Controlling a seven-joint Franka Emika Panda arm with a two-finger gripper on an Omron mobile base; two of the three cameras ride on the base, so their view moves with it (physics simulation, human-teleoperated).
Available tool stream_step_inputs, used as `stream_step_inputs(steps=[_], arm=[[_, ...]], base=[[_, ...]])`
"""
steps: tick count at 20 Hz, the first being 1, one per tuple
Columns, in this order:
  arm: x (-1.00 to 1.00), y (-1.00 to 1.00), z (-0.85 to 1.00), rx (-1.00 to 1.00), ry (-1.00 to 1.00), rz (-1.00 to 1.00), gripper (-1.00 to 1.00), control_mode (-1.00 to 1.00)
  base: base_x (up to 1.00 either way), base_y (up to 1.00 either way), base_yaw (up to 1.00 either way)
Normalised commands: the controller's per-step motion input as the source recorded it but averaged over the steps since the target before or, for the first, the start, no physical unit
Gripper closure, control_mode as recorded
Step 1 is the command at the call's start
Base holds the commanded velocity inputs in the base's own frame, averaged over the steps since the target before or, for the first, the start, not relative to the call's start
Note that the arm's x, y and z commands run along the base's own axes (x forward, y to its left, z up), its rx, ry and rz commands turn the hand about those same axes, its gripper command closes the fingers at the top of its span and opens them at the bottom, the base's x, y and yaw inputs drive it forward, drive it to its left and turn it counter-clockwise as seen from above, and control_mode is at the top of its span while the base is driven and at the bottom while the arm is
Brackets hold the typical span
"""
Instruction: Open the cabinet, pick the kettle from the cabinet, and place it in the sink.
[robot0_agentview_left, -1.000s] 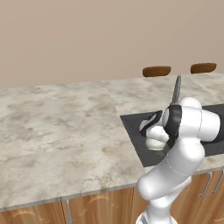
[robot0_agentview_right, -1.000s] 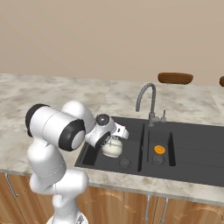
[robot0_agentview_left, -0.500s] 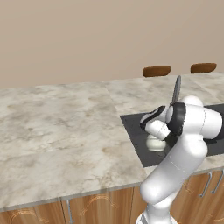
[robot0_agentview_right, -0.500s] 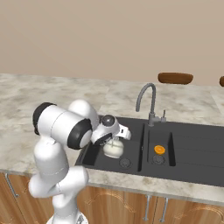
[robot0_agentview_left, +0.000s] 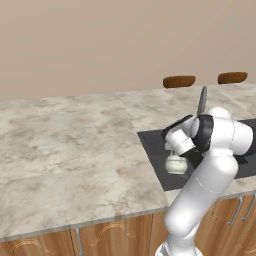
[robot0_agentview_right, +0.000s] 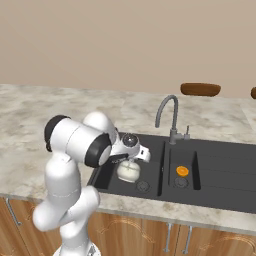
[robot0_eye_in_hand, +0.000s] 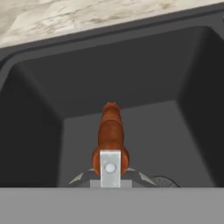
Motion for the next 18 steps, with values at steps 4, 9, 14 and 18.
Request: stream_step_inputs(steps=[4, 9, 14, 18], arm=[[0.12, -0.01, -0.14, 0.04, 0.0, 0.02, 1.0, -1.0], [0.12, -0.01, -0.13, 0.02, -0.02, 0.02, 1.0, -1.0], [0.15, 0.0, -0.11, 0.02, -0.05, 0.02, 1.0, -1.0], [0.16, -0.06, -0.1, 0.0, -0.02, 0.01, 1.0, -1.0]], base=[[0.0, 0.0, 0.0], [0.0, 0.0, 0.0], [0.0, 0.0, 0.0], [0.0, 0.0, 0.0]])
